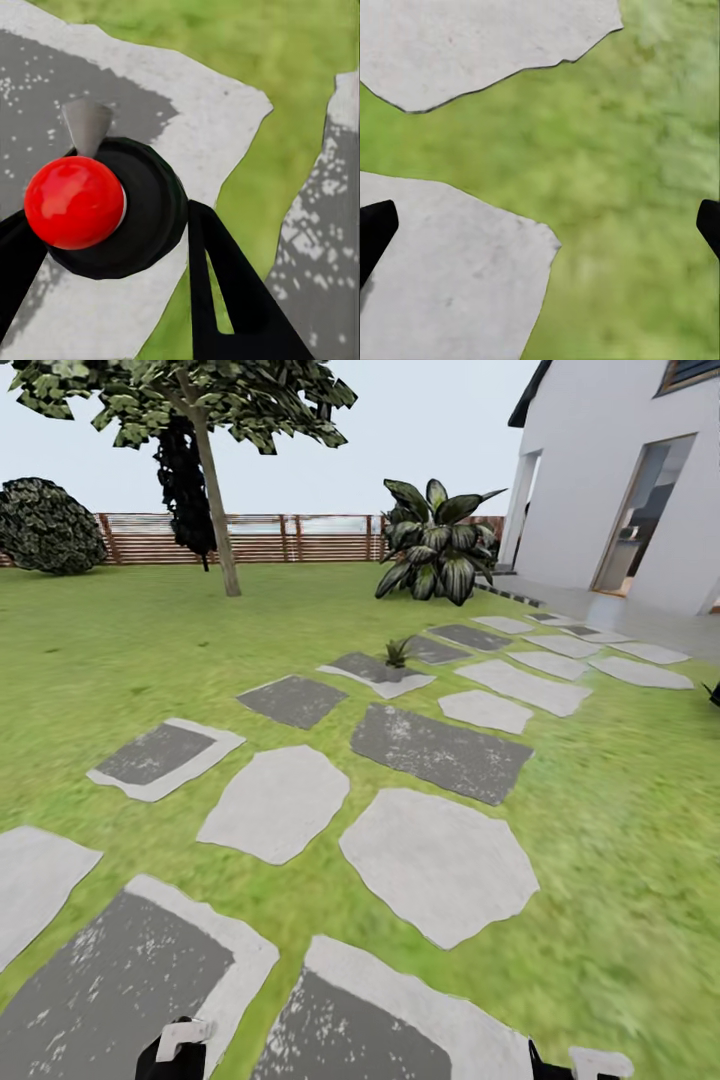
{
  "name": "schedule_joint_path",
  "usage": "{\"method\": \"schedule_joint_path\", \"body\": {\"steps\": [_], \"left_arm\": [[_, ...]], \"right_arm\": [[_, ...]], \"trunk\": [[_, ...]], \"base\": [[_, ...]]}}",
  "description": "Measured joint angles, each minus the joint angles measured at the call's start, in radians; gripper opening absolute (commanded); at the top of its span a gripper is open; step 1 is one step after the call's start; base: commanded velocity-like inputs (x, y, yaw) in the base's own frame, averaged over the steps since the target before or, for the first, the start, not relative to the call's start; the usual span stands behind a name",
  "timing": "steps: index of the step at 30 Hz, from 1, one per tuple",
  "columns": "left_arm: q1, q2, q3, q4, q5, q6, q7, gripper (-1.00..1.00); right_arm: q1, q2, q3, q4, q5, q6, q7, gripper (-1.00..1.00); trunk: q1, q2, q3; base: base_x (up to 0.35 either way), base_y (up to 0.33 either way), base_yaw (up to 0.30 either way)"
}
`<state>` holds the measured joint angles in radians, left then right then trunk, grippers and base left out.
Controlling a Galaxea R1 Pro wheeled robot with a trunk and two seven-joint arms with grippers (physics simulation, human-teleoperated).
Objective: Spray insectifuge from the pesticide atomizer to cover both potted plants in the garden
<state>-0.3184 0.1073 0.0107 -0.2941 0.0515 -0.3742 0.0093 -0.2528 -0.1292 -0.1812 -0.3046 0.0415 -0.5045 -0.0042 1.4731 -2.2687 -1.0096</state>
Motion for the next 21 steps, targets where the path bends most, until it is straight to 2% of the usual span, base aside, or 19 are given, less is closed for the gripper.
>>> {"method": "schedule_joint_path", "body": {"steps": [21], "left_arm": [[0.000,-0.002,-0.001,0.000,0.000,0.000,0.000,-1.00]], "right_arm": [[0.000,0.001,0.003,0.005,0.002,0.002,0.008,1.00]], "trunk": [[0.000,0.000,0.000]], "base": [[0.339,0.000,-0.001]]}}
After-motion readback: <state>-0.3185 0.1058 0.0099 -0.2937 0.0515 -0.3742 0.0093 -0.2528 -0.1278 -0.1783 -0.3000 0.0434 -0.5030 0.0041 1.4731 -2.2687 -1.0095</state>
